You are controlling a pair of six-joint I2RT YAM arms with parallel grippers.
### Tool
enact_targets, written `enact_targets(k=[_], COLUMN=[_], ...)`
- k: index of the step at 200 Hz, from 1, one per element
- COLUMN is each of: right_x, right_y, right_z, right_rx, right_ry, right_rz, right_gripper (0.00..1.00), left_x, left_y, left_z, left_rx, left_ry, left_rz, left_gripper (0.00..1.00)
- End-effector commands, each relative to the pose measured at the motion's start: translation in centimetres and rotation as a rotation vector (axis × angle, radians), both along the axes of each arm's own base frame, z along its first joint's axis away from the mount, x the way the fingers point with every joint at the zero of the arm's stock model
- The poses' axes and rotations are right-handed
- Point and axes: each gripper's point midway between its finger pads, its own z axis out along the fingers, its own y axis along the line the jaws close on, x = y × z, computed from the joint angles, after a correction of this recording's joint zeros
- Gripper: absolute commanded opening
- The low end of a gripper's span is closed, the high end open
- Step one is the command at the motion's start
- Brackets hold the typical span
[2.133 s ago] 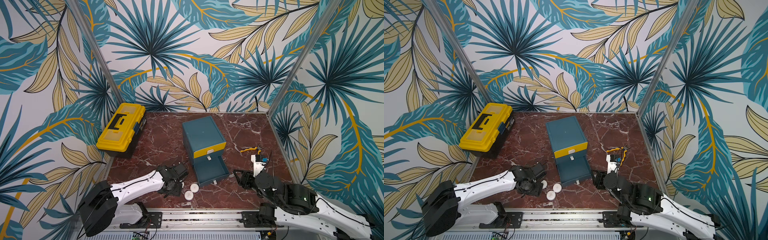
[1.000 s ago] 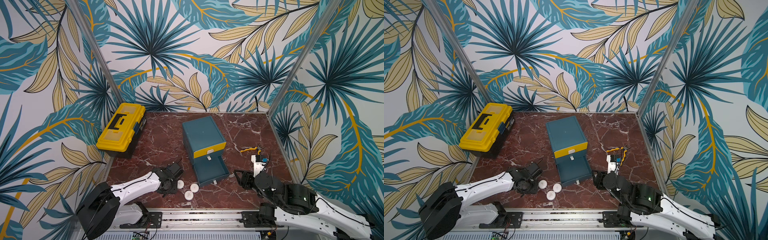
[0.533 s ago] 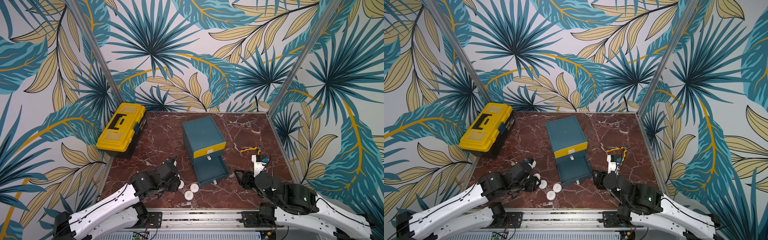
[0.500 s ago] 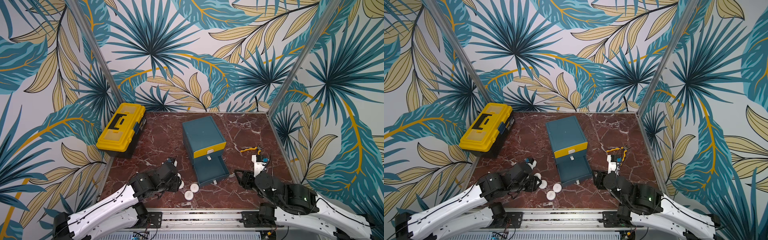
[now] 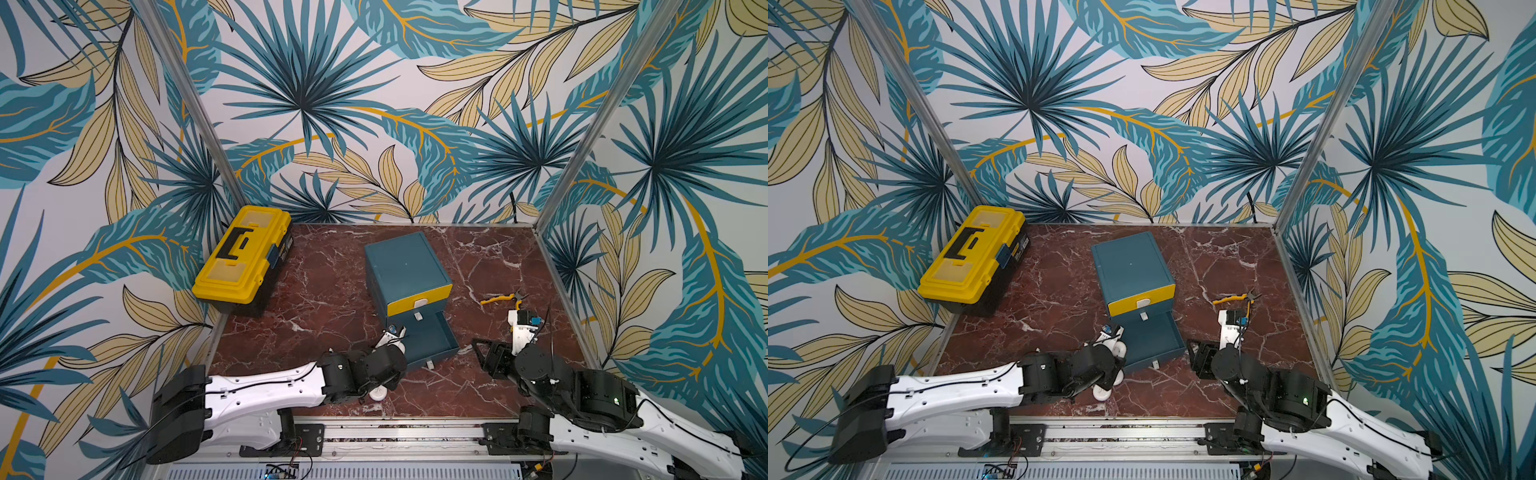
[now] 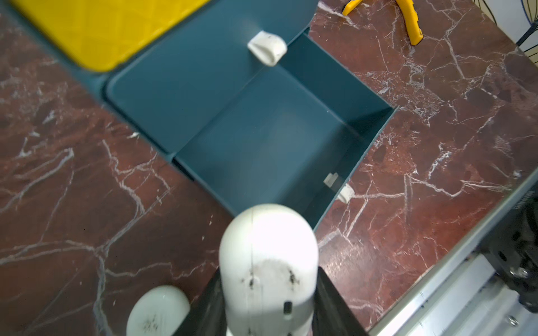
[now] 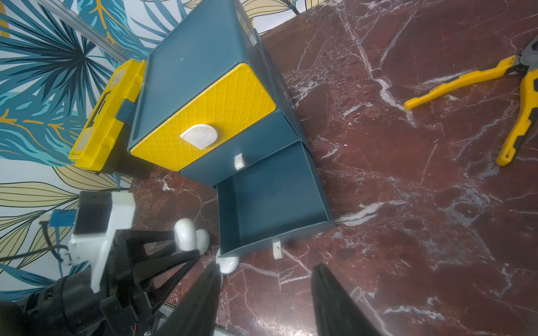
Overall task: Put the bluetooth earphones in the drawer according to color
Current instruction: Place the bluetooth earphone in the drawer.
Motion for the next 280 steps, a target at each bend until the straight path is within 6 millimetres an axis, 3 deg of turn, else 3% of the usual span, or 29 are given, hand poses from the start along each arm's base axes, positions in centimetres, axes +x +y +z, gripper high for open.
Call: enact_targets(k=[1, 52, 77, 124, 204, 280], right_x=[-0.1, -0.3, -0.4, -0.5, -0.6, -0.6], right_y=[-0.8, -1.6, -1.8, -2.3, -2.9, -3.0], right_z=[-0.7, -0.6, -0.7, -0.6, -0.6, -0.8], right_rx=[-0.028, -0.014, -0.011, -0.003, -0.001, -0.003], right_ry=[0.001, -0.002, -0.001, -0.004, -0.009, -0.007], right_rz=[-0.018, -0.031, -0.036, -0.042, -0.053, -0.058], right_gripper=[0.56, 0.56, 0.56, 0.56, 0.56, 0.56], left_x=[2.4, 4.0, 4.7, 6.0, 7.9, 7.1], left_y=[-3.9, -7.7, -8.4, -11.0, -10.9, -11.3], left_z=[3.6, 2.8, 0.6, -1.6, -4.2, -6.7], left_rx=[-0.062, 0.053, 0.163, 0.232, 0.334, 0.371], left_ry=[-0.158, -0.190, -0.171, -0.119, -0.017, 0.049], left_rz=[0.003, -0.049, -0.075, -0.128, -0.151, -0.199], left_gripper=[0.23, 0.23, 0.23, 0.23, 0.24, 0.37])
